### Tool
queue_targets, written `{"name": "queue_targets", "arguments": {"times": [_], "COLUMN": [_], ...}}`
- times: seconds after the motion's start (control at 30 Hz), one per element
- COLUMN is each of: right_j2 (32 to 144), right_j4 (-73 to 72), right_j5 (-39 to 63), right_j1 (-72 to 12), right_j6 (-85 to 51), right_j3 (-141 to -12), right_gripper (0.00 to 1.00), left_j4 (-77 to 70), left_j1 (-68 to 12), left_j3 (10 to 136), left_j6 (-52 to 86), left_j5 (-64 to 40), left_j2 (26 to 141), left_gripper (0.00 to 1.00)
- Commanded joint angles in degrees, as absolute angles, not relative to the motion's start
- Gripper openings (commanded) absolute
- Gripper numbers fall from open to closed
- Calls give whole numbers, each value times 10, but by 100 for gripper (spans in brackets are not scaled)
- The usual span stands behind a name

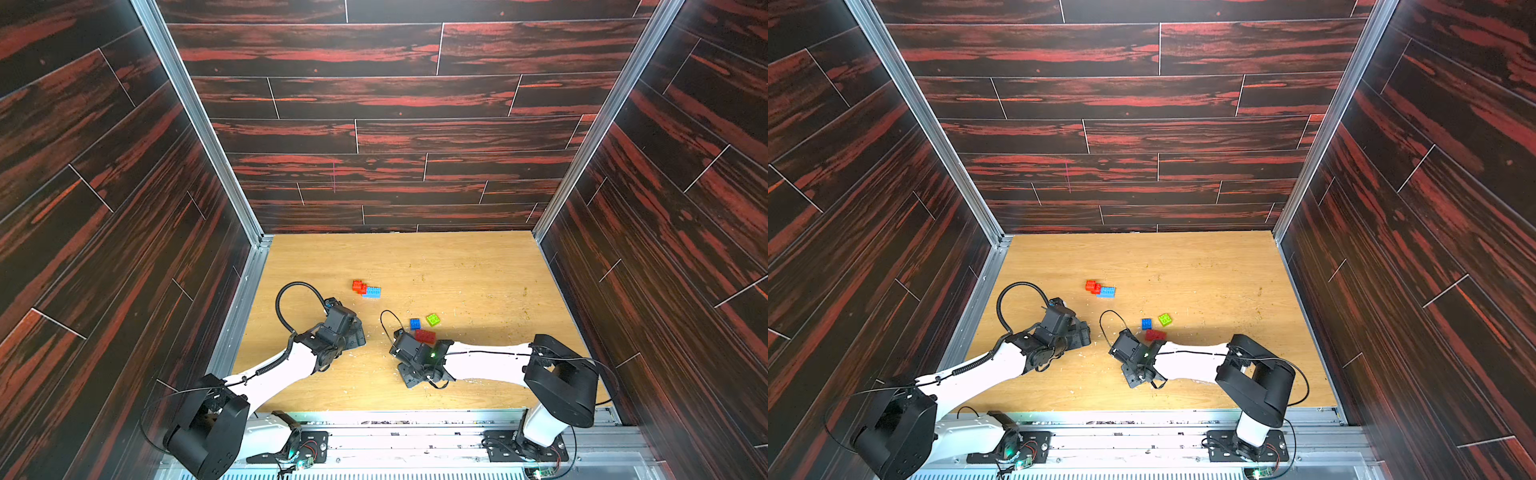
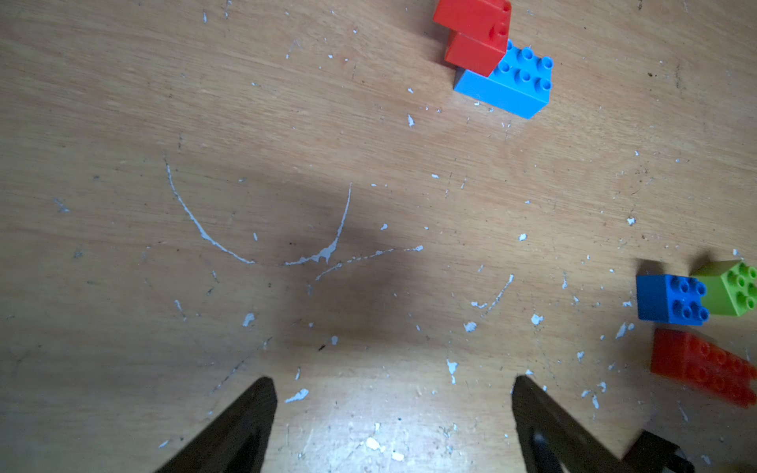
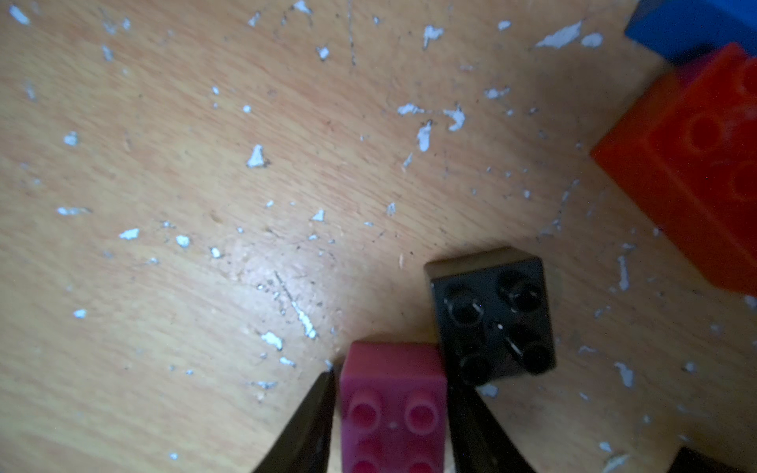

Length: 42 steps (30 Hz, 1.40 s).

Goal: Assemble the letter v with lego
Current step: Pick up the lego brick from the center of the board.

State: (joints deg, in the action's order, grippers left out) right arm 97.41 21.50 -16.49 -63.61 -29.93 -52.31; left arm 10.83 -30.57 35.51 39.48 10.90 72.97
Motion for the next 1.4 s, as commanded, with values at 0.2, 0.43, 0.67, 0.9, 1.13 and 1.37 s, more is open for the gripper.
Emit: {"name": "queue_targets", "arguments": {"times": [0.2, 0.43, 0.67, 0.9, 1.13, 1.37], "right_j2": [978, 981, 939, 875, 856, 859], "right_j4": [250, 245, 272, 332, 325, 297], "right_j5": [-163, -169, -199, -229, -190, -159], "right_j1": [-648, -648, -647, -640, -595, -572], "right_j6": [-310, -311, -283, -225, -169, -143], "right_j3": [-498, -502, -510, -529, -525, -524], "right_gripper": [47, 31, 31, 31, 31, 31], "left_j4": [115, 114, 112, 105, 83, 68], "left_j1": [-309, -309, -314, -332, -357, -393], "left_j3": [348, 347, 344, 328, 302, 292], "left_j6": [400, 400, 396, 400, 410, 415], "left_j5": [112, 112, 106, 103, 99, 88], "left_j2": [709, 708, 696, 668, 641, 633], "left_gripper": [92, 92, 92, 95, 100, 100]}}
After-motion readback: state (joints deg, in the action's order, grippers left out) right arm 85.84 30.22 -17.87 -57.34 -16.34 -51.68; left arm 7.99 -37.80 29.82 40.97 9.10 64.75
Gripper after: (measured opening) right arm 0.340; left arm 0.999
